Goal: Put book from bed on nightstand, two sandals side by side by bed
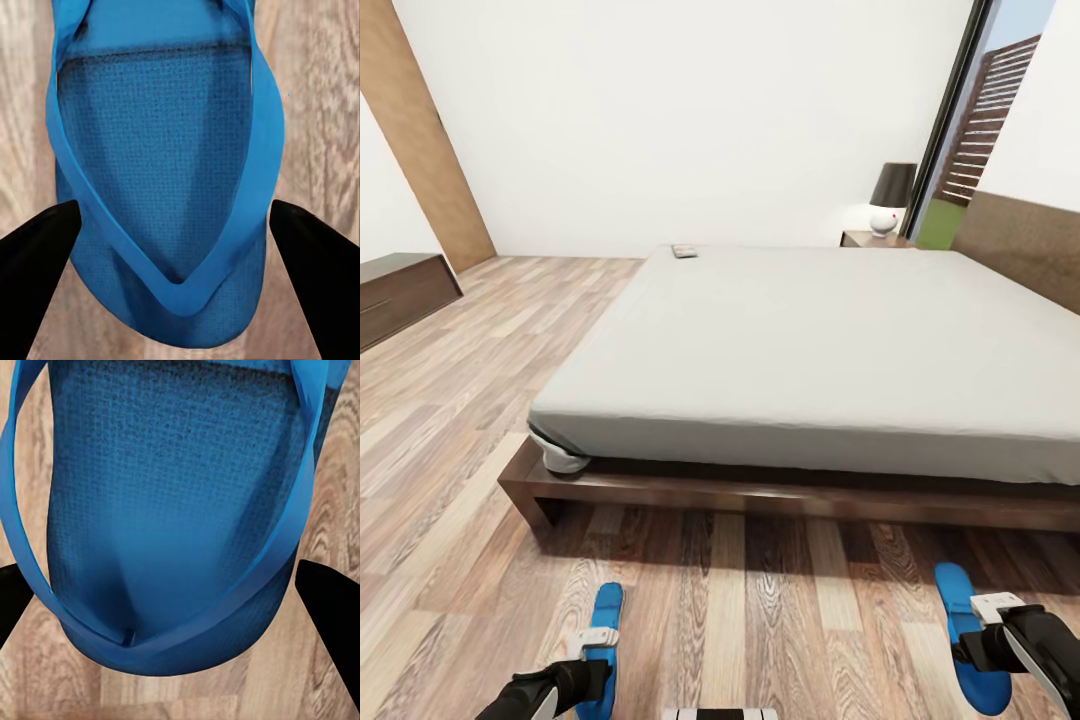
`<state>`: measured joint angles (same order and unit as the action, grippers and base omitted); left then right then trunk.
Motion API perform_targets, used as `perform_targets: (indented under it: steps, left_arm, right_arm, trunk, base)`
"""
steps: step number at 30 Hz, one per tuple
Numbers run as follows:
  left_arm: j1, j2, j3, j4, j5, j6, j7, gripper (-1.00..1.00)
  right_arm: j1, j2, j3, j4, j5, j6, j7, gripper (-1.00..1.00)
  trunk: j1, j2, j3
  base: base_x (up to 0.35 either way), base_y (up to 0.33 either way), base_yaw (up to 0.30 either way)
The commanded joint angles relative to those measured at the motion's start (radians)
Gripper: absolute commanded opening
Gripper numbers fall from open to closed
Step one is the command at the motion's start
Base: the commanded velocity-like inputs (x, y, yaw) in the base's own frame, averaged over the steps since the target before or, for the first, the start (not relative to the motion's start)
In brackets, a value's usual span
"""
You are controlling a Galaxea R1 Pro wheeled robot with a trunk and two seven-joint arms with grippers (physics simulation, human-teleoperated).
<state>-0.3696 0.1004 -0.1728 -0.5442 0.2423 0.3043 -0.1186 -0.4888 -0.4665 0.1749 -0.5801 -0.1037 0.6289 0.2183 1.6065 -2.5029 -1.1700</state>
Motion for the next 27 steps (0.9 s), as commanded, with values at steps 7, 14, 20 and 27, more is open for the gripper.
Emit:
perform_targets:
  steps: [7, 14, 20, 27]
  left_arm:
    - [-0.03, 0.027, -0.004, -0.071, 0.01, 0.076, 0.094, -1.0]
    - [-0.123, 0.06, -0.006, -0.104, -0.043, 0.238, 0.094, -1.0]
    - [-0.126, 0.059, -0.013, -0.108, -0.047, 0.241, 0.094, -1.0]
    - [-0.126, 0.055, -0.022, -0.105, -0.047, 0.239, 0.095, -1.0]
  right_arm:
    - [-0.001, -0.001, 0.008, -0.001, -0.01, 0.005, -0.003, -1.0]
    - [-0.001, -0.001, 0.01, -0.001, -0.01, 0.005, -0.002, -1.0]
    - [-0.001, 0.002, 0.01, 0.0, -0.009, 0.001, -0.003, -1.0]
    - [-0.001, 0.005, 0.012, 0.003, -0.006, -0.006, -0.004, -1.0]
  trunk:
    - [0.0, 0.0, -0.001]
    - [0.0, 0.0, -0.001]
    - [0.0, 0.0, -0.001]
    - [0.0, 0.0, -0.001]
  base:
    - [0.0, 0.0, 0.0]
    - [0.0, 0.0, 0.0]
    - [0.0, 0.0, 0.0]
    - [0.0, 0.0, 0.0]
